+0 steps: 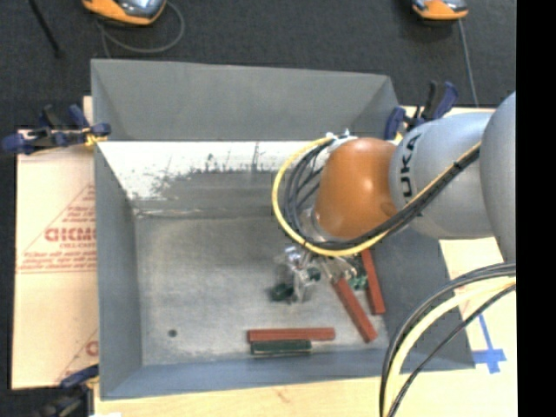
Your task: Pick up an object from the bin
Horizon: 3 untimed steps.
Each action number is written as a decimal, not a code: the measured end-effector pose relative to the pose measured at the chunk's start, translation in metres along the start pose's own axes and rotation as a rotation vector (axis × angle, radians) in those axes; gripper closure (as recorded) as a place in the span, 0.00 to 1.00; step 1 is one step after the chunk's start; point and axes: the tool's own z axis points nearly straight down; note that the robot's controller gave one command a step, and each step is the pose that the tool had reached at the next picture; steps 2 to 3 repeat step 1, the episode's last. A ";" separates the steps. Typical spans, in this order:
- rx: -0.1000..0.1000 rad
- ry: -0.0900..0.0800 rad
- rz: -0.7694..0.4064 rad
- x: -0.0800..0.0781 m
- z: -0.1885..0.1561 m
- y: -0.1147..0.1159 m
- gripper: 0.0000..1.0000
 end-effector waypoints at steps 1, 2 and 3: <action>0.003 -0.007 -0.174 -0.007 -0.130 0.007 1.00; 0.003 -0.007 -0.174 -0.007 -0.130 0.007 1.00; 0.003 -0.007 -0.174 -0.007 -0.130 0.007 1.00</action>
Offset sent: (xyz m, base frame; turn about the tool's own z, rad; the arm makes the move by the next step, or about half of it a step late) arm 0.0009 0.0097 0.1254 -0.1746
